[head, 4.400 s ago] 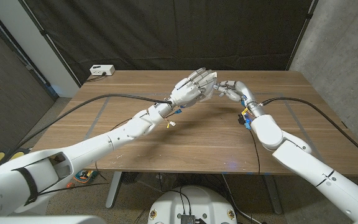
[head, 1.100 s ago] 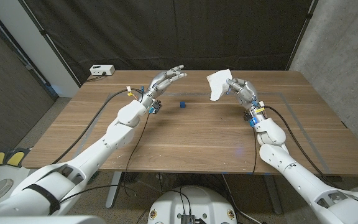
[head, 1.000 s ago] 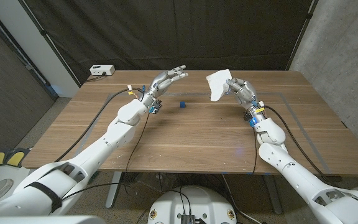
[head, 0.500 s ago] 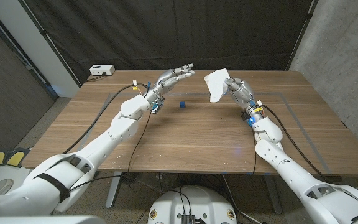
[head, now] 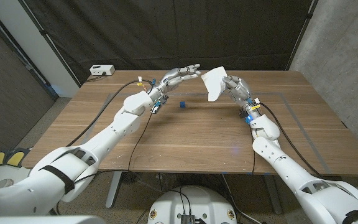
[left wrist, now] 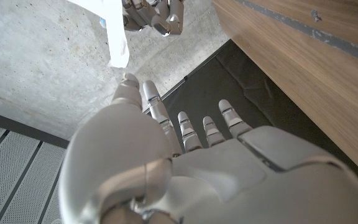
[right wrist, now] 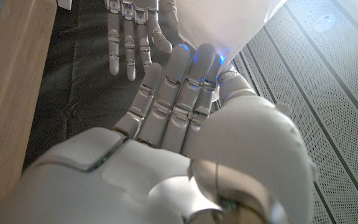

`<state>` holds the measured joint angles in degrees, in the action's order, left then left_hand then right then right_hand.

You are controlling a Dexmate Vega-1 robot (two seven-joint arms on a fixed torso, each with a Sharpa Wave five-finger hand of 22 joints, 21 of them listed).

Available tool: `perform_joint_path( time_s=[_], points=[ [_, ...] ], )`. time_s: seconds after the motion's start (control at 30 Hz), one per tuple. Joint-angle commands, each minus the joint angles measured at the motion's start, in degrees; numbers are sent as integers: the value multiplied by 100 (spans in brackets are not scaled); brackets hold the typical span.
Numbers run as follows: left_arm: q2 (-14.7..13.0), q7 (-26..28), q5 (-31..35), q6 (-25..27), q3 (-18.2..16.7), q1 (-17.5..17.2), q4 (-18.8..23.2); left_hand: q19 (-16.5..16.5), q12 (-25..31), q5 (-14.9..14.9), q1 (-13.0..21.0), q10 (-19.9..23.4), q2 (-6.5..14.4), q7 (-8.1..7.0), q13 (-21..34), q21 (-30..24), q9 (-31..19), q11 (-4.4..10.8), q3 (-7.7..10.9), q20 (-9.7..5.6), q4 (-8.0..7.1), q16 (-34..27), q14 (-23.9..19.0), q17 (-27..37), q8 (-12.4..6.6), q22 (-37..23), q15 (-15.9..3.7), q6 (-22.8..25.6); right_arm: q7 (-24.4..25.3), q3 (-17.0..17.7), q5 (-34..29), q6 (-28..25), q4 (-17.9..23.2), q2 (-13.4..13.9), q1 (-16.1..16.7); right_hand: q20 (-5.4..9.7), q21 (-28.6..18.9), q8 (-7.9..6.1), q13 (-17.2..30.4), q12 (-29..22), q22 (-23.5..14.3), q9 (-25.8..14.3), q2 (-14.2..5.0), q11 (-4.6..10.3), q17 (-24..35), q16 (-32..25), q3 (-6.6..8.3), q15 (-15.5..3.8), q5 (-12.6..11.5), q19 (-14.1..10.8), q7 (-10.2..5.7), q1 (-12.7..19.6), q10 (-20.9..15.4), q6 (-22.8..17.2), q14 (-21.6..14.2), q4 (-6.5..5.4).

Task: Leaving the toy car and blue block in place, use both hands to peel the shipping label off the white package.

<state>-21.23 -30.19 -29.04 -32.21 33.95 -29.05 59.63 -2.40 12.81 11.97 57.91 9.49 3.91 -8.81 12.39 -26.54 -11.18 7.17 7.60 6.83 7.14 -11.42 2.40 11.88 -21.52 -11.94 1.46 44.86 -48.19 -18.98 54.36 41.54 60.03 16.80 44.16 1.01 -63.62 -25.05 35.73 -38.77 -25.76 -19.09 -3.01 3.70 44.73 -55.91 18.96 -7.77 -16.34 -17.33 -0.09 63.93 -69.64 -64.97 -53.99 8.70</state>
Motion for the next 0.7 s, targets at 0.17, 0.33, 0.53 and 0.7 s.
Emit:
perform_joint_path(
  time_s=[0.17, 0.33, 0.53, 0.7],
  points=[
    [229, -724, -101, -124, 106, 395, -558, -18, -49, -26, 197, -93, 96, -290, 8, -28, 19, -25, 121, 48, 67, 8, 107, 6, 78, 4, 23, -76, -208, 38, 4, -9, -181, -133, -147, 13, -107, -49, 51, -2, -5, -48, 47, 15, 67, 31, 83, -475, -61, 47, -20, -43, -25, -28, -71, 6],
    [252, -744, -78, -141, 104, 427, -586, -18, -33, -46, 221, -56, 110, -306, 6, -31, 24, 10, 142, 44, 74, -2, 98, 4, 65, 5, 25, 15, -188, 57, 19, -23, -175, -151, -136, 14, -150, -50, 47, 11, 5, -65, 58, 28, 95, 51, 114, -473, -82, 62, -25, -59, -31, -19, -78, 5],
    [324, -902, -131, -115, 118, 494, -697, -18, -16, -91, 232, -10, 119, -86, -1, -37, 39, 40, 168, 42, 69, -16, 87, 0, -1, 9, 20, 328, -129, 48, -55, 7, -170, -138, -140, 17, -198, -56, 49, 24, 17, -82, 72, 30, 121, 64, 144, -479, -101, 81, -31, -72, -40, -25, -97, 8],
    [369, -830, -127, -114, 101, 483, -698, 20, 48, -124, 242, 181, 137, 11, -11, -61, 52, 99, 203, 27, 62, -59, -10, -5, -103, 11, -38, 779, -173, 57, -14, -15, -186, -153, -146, 17, -236, -59, 64, 30, 28, -96, 83, 28, 142, 84, 168, -480, -116, 93, -40, -91, -37, -25, -90, 5]
  ],
)
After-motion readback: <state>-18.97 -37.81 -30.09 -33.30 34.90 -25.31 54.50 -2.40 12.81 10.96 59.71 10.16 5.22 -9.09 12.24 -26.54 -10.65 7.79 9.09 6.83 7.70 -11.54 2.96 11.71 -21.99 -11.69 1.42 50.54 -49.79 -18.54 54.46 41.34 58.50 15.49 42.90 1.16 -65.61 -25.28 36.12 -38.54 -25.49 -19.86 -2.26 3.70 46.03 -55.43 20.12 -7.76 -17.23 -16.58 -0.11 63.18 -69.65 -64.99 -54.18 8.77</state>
